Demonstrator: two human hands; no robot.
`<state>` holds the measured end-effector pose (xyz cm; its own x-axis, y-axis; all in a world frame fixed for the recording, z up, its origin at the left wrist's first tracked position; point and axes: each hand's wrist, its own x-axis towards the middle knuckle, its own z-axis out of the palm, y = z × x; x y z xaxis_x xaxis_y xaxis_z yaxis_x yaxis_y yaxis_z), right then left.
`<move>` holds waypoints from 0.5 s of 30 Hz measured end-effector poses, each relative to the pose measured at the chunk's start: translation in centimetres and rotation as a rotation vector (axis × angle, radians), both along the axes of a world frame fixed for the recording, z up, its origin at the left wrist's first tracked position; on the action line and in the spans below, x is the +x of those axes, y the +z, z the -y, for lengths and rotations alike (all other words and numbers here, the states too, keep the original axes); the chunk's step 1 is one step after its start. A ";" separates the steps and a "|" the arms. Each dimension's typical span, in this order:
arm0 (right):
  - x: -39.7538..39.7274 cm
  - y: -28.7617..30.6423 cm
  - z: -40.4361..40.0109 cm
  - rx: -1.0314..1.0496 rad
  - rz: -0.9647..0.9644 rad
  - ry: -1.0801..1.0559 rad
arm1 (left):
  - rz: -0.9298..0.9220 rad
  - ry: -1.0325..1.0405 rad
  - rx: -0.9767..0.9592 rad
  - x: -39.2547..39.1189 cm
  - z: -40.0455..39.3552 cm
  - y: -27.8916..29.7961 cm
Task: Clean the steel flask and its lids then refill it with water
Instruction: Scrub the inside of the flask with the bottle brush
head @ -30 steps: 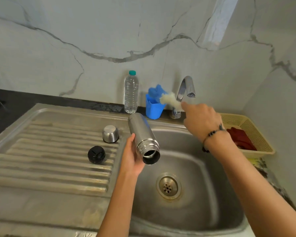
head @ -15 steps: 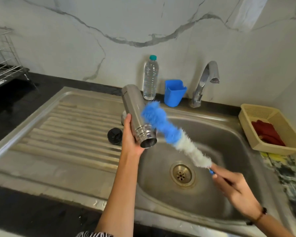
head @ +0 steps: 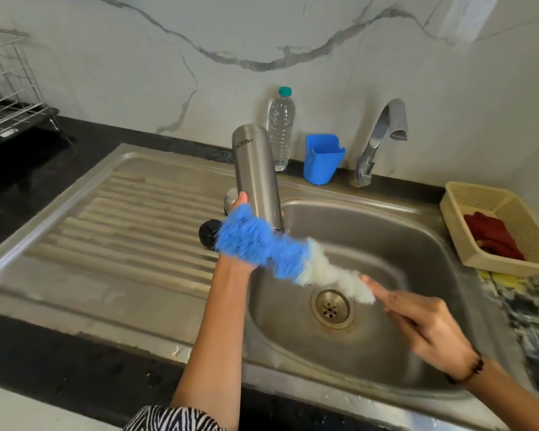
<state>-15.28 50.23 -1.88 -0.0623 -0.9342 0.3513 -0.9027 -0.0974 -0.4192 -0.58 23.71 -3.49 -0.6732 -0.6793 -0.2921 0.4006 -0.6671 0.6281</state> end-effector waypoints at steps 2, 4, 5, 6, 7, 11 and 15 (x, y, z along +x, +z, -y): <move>-1.2 0.3 -0.2 0.064 -0.091 -0.057 | 0.034 -0.007 0.022 0.2 0.2 0.0; -2.2 -0.3 -0.6 0.117 -0.162 -0.110 | -0.003 -0.075 0.008 0.6 -0.1 0.4; -2.8 -0.5 -1.0 0.123 -0.174 -0.126 | -0.018 -0.084 0.012 0.8 0.0 0.4; -3.2 -0.7 -1.4 0.122 -0.181 -0.135 | -0.023 -0.062 0.020 1.0 0.1 0.4; -3.6 -0.7 -1.7 0.120 -0.189 -0.135 | -0.026 -0.030 0.023 1.1 0.3 0.4; -3.5 -1.0 -0.1 0.107 -0.240 -0.084 | 0.006 -0.061 0.044 1.1 0.0 0.8; -3.8 -1.8 1.7 0.076 -0.270 -0.069 | 0.093 -0.087 0.056 1.1 -0.4 0.7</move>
